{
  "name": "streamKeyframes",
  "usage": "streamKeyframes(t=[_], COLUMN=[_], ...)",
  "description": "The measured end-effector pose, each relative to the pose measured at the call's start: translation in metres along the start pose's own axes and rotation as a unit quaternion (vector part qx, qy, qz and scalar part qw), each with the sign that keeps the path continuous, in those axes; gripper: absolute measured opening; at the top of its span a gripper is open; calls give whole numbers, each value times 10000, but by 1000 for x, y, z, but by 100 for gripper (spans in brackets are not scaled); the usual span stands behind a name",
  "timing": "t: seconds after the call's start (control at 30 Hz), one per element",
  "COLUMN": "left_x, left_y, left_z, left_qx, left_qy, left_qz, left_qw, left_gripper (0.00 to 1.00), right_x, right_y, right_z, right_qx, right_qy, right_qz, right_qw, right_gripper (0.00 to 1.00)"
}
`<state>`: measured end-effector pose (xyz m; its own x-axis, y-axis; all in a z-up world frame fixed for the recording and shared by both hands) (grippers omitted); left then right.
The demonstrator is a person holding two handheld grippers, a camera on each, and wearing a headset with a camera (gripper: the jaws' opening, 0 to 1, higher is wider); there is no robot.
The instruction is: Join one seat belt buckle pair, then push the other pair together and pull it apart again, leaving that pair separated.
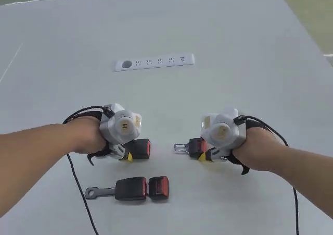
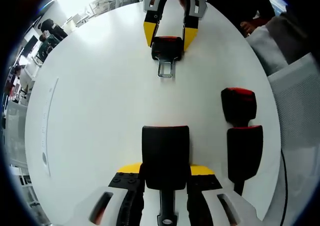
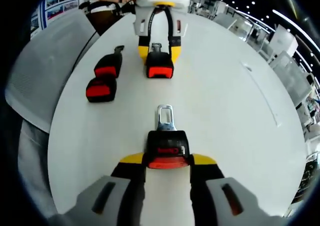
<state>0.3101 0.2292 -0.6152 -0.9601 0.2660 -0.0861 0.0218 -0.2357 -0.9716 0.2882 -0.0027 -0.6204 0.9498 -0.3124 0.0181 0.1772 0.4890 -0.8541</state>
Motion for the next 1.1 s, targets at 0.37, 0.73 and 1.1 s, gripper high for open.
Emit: streamKeyframes(t=[0.37, 0.73, 1.1], left_x=[1, 1, 41], left_y=[0, -3, -42], left_z=[1, -3, -25], left_qx=[-104, 85, 338], left_qy=[-2, -470, -1012], left_qz=[86, 392, 1058], left_qw=[9999, 9981, 9886], left_gripper=[33, 34, 43], right_x=[14, 22, -7], right_y=[-32, -42, -77], right_z=[-53, -64, -80], right_qx=[-283, -276, 787], right_qy=[222, 182, 1380], right_qz=[-247, -514, -810], right_qw=[9990, 9981, 9840], right_gripper=[34, 45, 51])
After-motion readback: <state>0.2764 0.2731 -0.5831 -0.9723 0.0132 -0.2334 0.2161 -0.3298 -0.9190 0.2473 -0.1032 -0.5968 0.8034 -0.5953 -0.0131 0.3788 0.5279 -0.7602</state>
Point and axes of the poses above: the centre of the closed fingertips' face, and the gripper's own axes: y roughly forward along the fingers, x roughly to its right, z roughly out of its top, the point moved 7 cm from there along -y, roughly backward along the fingers, and after that the axes turned 13 degrees about y, right-handed, at the moved point
